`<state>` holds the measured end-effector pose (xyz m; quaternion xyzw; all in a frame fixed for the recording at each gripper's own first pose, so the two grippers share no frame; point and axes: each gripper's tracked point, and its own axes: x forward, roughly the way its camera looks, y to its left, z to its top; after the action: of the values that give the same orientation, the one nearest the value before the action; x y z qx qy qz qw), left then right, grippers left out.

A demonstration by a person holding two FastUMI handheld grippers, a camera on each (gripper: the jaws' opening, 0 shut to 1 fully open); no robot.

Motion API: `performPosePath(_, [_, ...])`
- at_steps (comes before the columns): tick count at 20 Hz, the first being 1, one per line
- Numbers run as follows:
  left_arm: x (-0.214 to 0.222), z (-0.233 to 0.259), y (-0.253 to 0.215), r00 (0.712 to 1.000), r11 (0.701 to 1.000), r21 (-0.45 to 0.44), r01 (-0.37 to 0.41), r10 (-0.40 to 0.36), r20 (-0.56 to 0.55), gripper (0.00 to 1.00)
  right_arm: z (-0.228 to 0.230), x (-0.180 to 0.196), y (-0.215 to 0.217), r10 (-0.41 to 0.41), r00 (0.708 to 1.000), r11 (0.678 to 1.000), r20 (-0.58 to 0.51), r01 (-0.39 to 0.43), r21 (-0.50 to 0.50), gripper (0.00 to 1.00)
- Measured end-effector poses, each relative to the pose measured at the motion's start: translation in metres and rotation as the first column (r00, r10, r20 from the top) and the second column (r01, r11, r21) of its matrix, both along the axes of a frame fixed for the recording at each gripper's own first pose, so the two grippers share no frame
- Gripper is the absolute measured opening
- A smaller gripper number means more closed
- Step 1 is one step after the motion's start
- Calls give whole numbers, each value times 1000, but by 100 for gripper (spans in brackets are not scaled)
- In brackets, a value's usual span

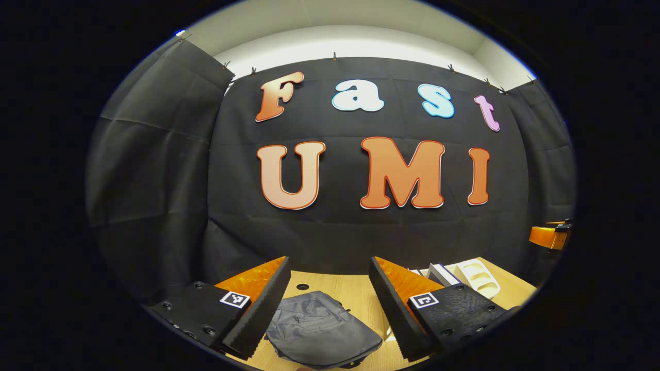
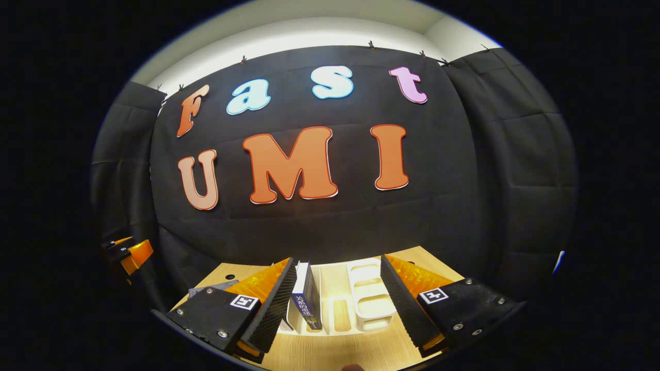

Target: Open the schoolbag, grab two books from the bookshelf and put them into the schoolbag.

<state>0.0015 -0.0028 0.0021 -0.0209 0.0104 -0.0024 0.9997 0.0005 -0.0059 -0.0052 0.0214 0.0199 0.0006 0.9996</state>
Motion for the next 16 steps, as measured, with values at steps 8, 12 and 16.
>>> performPosePath(8, [-1,-2,2,1000,1000,14,-12,12,-1,96,-1,-1,-1,-1,1000,1000,6,1,-11,97])
performPosePath(12, [-2,-13,2,1000,998,68,-6,7,-15,96,-7,-3,0,2,1000,1000,-8,-2,-23,97])
performPosePath(16, [-1,-39,1,998,989,143,21,-12,-65,96,-15,-5,-3,-2,1000,1000,-25,2,-31,97])
